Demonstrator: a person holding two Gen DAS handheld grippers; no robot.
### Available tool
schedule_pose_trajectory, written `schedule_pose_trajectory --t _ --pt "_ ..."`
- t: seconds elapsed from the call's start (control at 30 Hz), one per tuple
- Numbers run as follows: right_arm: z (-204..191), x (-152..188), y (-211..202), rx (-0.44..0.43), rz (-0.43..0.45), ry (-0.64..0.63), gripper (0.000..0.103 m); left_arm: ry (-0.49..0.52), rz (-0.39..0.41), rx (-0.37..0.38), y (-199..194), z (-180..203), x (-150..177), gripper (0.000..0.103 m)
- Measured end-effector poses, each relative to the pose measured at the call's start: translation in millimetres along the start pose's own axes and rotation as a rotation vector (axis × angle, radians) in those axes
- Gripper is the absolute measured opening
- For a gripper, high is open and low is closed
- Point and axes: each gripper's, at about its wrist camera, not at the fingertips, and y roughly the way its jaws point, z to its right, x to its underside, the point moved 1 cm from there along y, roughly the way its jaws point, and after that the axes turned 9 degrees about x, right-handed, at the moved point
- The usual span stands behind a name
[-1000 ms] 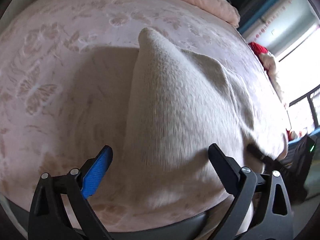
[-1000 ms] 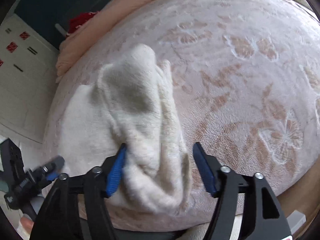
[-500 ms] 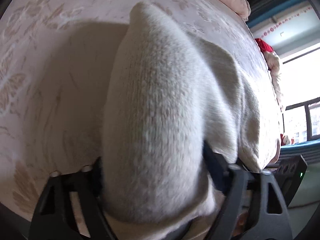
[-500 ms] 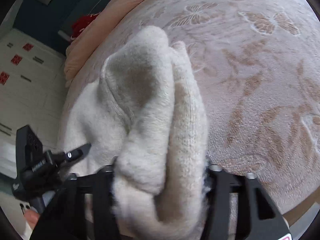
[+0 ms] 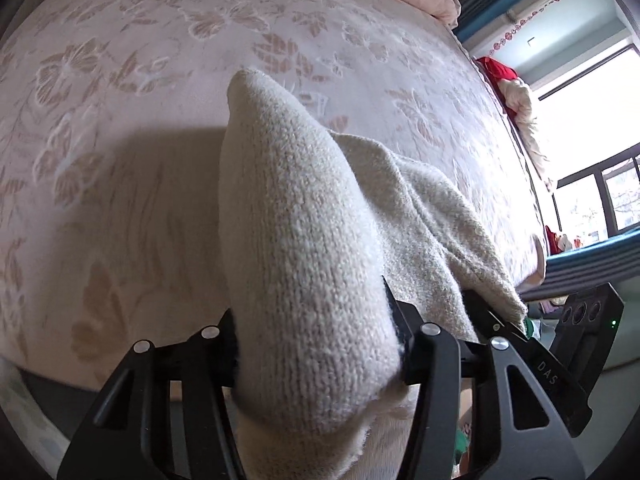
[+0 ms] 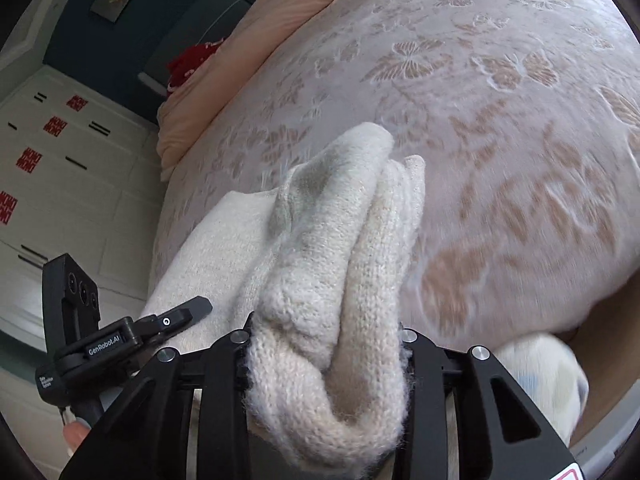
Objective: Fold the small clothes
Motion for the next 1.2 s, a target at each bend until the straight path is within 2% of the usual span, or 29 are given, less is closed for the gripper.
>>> schedule_pose_trajectory --t 0.17,0.37,0.63,0.9,1.03,1.2 --pt "-24.3 18.0 -32.9 0.002 0.043 -0.09 0.033 0.008 0.03 0.031 -29.6 2.2 13.7 0.051" --pt "-61.7 15.1 -80.7 -0.034 0.159 -0.172 0.033 0.107 0.142 0.057 -87.0 33.3 16.3 0.051" --pt "-115.7 4.8 -150.3 -0.112 0.337 -0.258 0.033 0.236 0.332 0.095 -174.5 74.0 10.3 0.051" --pt "-186.9 -6.5 -245.3 -0.209 0.592 -0.382 0.033 0.404 0.558 0.165 -282.9 119.6 5.8 0.051" --pt "-223.3 -4.1 -282.1 -0.258 0.698 -0.442 0.033 0.478 0.669 0.193 -332.8 129.8 6.0 0.051" --pt "-266.0 0.9 -311.5 -0.312 0.783 -0.506 0.033 0.538 0.767 0.219 -385.2 128.3 5.3 0.051"
